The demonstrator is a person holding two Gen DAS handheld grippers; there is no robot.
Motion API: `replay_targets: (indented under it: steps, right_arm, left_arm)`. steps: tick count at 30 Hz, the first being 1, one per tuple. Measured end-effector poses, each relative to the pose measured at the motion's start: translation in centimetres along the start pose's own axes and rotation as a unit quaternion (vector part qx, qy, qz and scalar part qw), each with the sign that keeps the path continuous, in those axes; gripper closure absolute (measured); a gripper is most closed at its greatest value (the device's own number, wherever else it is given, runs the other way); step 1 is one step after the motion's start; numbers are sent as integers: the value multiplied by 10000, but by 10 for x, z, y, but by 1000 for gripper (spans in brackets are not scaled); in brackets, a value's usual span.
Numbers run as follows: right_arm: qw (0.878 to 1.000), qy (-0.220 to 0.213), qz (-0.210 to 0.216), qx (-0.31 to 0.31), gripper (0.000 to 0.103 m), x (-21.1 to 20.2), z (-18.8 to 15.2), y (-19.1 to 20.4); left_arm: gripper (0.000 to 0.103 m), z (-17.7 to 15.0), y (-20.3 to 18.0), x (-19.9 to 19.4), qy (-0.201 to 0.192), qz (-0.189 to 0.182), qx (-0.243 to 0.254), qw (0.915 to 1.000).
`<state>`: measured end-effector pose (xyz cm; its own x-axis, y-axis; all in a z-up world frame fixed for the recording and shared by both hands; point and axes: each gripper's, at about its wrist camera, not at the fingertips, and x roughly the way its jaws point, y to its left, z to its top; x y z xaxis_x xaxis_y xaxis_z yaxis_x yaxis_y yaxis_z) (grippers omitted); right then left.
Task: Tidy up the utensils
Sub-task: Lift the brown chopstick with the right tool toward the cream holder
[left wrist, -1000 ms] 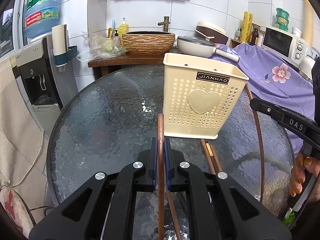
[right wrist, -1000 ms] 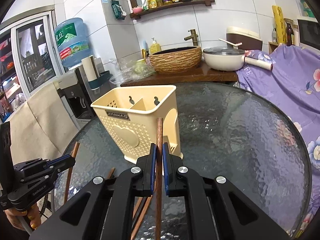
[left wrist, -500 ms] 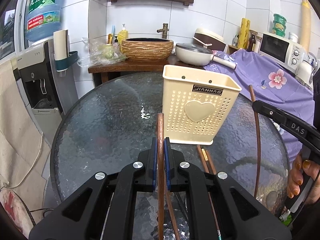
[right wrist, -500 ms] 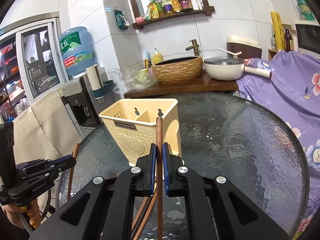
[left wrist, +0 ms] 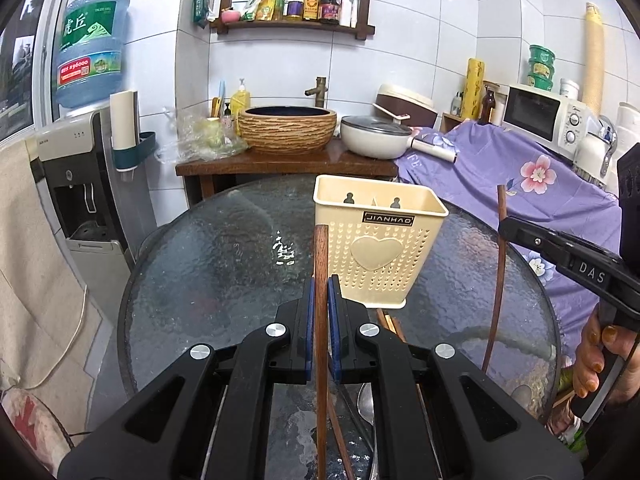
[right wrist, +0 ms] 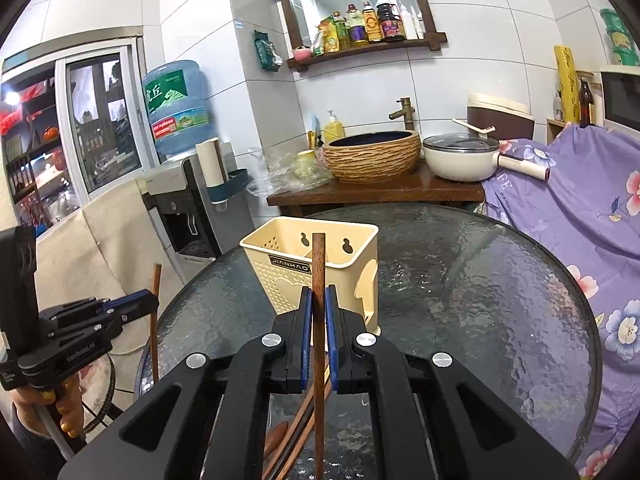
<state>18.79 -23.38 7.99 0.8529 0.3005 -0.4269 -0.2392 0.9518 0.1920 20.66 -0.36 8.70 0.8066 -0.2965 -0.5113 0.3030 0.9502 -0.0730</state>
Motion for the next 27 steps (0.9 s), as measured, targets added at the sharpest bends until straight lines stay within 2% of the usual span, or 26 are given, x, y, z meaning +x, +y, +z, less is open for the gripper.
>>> replay_targets:
  steps: [18, 27]
  right_arm:
    - [9995, 98, 137, -285, 96, -11, 2, 12]
    - [9990, 1, 261, -364, 96, -15, 10, 19]
  left_arm:
    - [96, 8, 1, -12, -105, 9, -25, 9999]
    - [96, 12, -2, -15, -195, 0, 48, 9998]
